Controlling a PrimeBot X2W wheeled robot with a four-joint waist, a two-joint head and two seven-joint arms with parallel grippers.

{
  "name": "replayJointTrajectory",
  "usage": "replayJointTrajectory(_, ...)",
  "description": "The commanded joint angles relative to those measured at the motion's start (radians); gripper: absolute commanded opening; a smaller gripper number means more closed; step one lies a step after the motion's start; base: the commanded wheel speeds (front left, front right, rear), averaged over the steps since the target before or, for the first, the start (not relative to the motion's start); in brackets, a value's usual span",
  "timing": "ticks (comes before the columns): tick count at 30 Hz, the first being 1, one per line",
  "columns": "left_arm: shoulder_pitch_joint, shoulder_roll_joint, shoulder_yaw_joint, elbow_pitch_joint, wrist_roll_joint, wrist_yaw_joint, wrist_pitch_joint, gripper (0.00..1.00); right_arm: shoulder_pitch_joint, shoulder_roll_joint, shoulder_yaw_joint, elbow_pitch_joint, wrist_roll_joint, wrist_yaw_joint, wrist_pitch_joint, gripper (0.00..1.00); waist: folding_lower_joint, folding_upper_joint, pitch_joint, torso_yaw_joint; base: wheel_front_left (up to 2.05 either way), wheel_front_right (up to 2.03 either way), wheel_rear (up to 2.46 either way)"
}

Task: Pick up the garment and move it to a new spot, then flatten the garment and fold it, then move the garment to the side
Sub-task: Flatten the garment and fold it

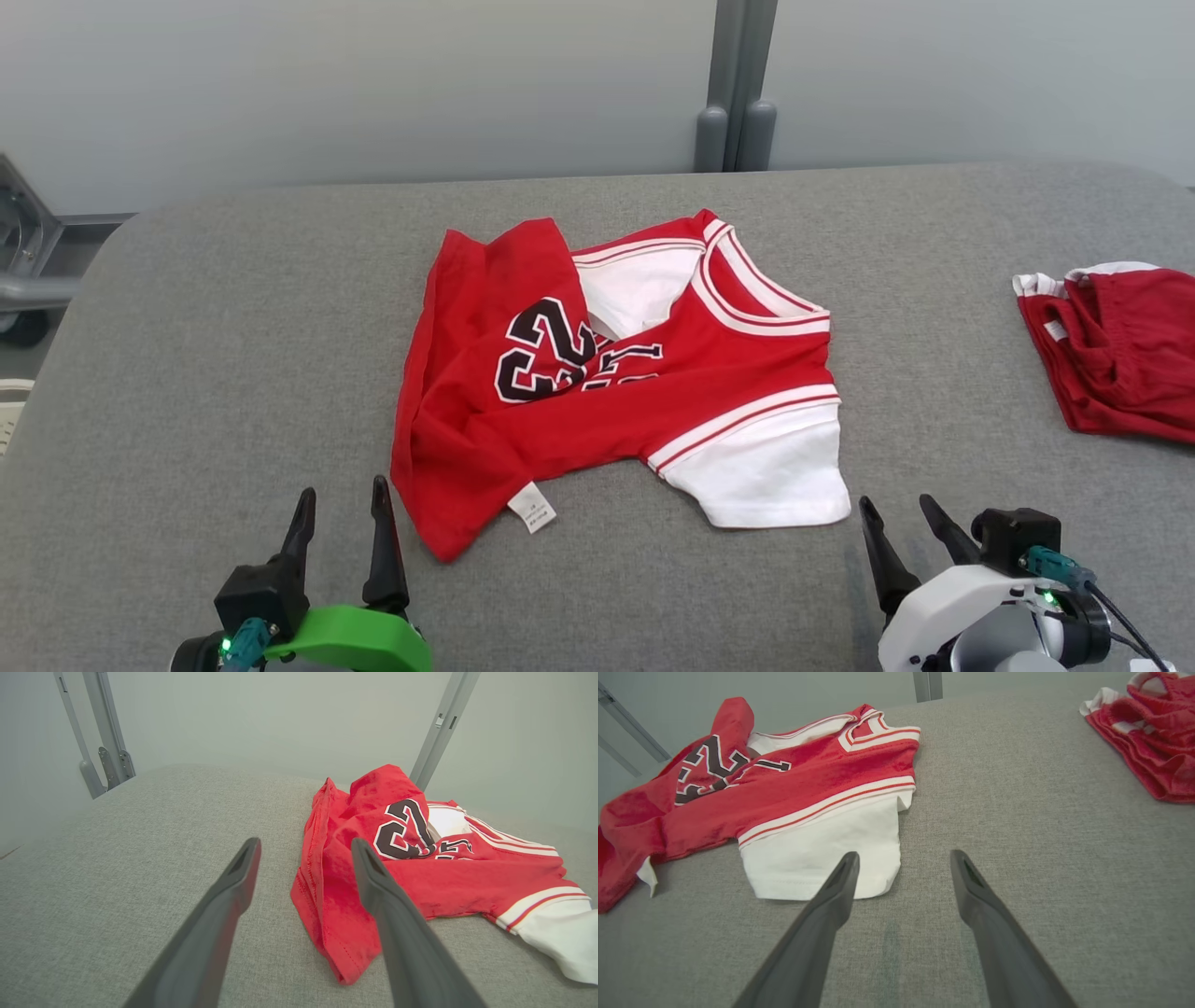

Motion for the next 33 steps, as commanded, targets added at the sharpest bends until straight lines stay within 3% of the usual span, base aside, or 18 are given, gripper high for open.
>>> replayJointTrajectory(1, -0.014, 0.0, -0.001, 0.003, 0.012, -0.004, -0.002, 1.0, -0.025, -0.004, -0.005, 0.02, 0.003, 0.0, 0.004, 1.0, 0.0, 0.0, 0.014, 0.015, 0.0, 0.0, 0.0)
replayJointTrajectory(24, -0.051, -0.017, 0.003, 0.022, 0.028, -0.023, -0.002, 1.0, -0.232, -0.004, 0.031, 0.429, 0.1, 0.0, -0.055, 1.0, 0.0, 0.0, 0.055, 0.093, 0.0, 0.0, 0.0)
replayJointTrajectory(25, -0.052, -0.017, 0.003, 0.023, 0.029, -0.024, -0.002, 1.0, -0.239, -0.003, 0.037, 0.444, 0.1, 0.0, -0.058, 0.92, 0.0, 0.0, 0.055, 0.094, 0.0, 0.0, 0.0)
replayJointTrajectory(26, -0.052, -0.017, 0.004, 0.024, 0.03, -0.024, -0.002, 1.0, -0.245, -0.003, 0.043, 0.458, 0.103, 0.0, -0.06, 0.74, 0.0, 0.0, 0.055, 0.096, 0.0, 0.0, 0.0)
replayJointTrajectory(27, -0.053, -0.017, 0.005, 0.025, 0.031, -0.025, -0.002, 1.0, -0.251, -0.003, 0.051, 0.471, 0.108, 0.0, -0.062, 0.5, 0.0, 0.0, 0.055, 0.097, 0.0, 0.0, 0.0)
replayJointTrajectory(30, -0.055, -0.018, 0.009, 0.028, 0.032, -0.027, -0.002, 1.0, -0.268, -0.001, 0.062, 0.508, 0.115, 0.0, -0.072, 0.21, 0.0, 0.0, 0.054, 0.099, 0.0, 0.0, 0.0)
replayJointTrajectory(31, -0.055, -0.018, 0.01, 0.028, 0.033, -0.027, -0.002, 1.0, -0.275, -0.002, 0.061, 0.517, 0.12, 0.0, -0.079, 0.0, 0.0, 0.0, 0.054, 0.098, 0.0, 0.0, 0.0)
replayJointTrajectory(33, -0.054, -0.018, 0.012, 0.028, 0.035, -0.026, -0.002, 1.0, -0.292, -0.004, 0.048, 0.527, 0.12, 0.0, -0.106, 0.0, 0.0, 0.0, 0.053, 0.096, 0.0, 0.0, 0.0)
